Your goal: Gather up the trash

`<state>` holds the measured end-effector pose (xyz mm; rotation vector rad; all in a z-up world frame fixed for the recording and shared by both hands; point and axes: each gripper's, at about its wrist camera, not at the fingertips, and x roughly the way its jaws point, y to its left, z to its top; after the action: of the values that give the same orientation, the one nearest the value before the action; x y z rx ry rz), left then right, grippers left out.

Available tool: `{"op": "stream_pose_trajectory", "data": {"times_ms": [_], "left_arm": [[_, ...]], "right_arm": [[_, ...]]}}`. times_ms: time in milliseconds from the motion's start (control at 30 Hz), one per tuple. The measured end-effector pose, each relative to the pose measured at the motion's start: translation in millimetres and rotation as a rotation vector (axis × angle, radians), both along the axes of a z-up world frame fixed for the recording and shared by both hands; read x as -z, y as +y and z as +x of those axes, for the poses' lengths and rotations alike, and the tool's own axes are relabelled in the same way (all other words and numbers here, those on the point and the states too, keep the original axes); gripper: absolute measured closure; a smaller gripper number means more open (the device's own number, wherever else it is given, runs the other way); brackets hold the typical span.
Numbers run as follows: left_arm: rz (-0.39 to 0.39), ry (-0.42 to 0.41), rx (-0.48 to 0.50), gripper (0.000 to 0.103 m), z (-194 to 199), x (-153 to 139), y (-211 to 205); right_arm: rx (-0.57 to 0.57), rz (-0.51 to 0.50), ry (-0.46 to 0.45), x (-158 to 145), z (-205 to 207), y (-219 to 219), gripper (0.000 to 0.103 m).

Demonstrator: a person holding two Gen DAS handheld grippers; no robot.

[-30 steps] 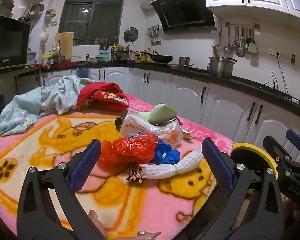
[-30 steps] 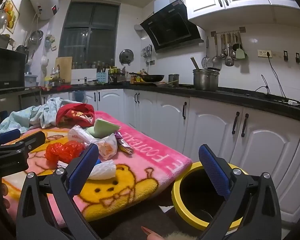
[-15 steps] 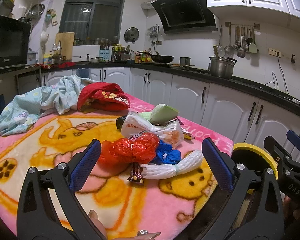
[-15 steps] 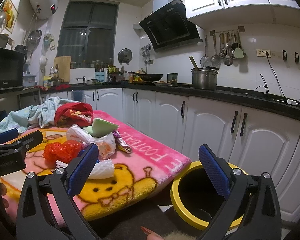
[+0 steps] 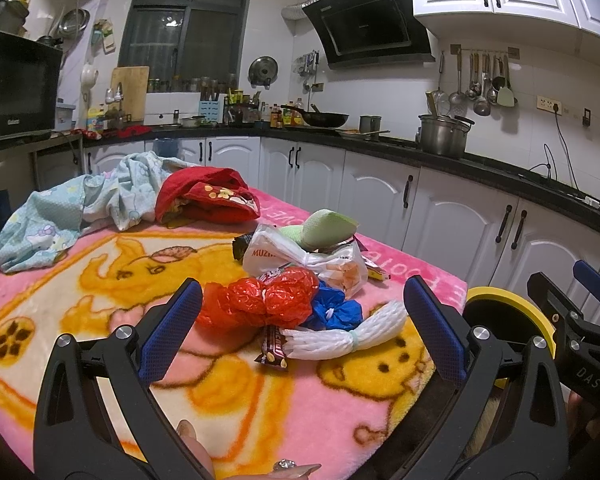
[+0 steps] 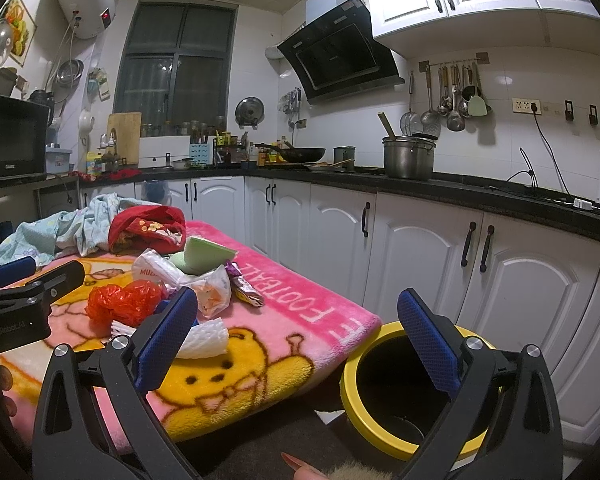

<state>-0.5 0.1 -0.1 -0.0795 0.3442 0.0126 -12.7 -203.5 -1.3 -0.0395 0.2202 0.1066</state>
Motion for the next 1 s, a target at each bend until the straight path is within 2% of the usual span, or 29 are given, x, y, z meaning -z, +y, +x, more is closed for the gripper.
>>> {"op": "stream_pose_trajectory", "data": {"times_ms": [533,833,1000], "left_arm": [[-0.007,0.010,0.000,0.010,-3.1,0.5,4.6],[-0.050,0.046,-0.046,0.010,13.4,8.1,32.1],[-0.052,0.088,-0.084,0.010,28.5,6.5,55.4]], "right_arm": [[-0.009,-0.001,0.011,2.1,2.4,-2.2,0.006],[-0.115,-0.018,0.064,6.7,22.3,9.3,0.006],[-0.167,-0.017,0.131,3.9,40.4,25.7,0.006]]}}
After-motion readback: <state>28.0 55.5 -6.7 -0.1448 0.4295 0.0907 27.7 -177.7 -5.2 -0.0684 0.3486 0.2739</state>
